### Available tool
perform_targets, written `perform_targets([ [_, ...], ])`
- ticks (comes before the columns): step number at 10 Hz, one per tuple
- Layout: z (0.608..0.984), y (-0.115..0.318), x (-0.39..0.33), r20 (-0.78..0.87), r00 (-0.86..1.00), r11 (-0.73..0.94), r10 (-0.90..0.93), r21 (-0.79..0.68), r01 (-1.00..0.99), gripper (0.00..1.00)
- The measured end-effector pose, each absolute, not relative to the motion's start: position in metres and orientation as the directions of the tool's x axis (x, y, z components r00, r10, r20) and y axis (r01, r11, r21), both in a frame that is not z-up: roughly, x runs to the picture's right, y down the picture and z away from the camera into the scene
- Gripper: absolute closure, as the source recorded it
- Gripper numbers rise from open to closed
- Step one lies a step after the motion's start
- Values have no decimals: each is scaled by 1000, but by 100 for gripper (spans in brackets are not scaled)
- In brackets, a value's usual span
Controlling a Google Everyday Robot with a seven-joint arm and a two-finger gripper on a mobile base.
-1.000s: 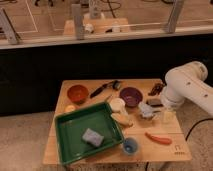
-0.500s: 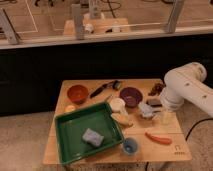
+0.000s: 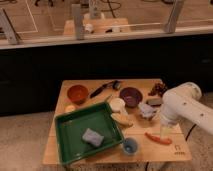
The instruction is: Place pepper in plastic cup
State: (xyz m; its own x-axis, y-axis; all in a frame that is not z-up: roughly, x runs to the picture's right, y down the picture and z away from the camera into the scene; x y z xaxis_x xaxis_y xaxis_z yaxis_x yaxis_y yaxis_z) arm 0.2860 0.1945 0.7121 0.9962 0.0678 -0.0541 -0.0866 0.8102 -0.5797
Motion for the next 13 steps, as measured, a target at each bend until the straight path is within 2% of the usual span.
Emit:
perform_targets([
  [5,694,230,282,-15,992,788,125,-606,-109,20],
  [8,708,259,270,9,990,789,139,-605,-105,20],
  [11,740,279,264,40,989,782,140,-618,-86,20],
  [13,739,281,266,37,989,779,142,-620,-89,20],
])
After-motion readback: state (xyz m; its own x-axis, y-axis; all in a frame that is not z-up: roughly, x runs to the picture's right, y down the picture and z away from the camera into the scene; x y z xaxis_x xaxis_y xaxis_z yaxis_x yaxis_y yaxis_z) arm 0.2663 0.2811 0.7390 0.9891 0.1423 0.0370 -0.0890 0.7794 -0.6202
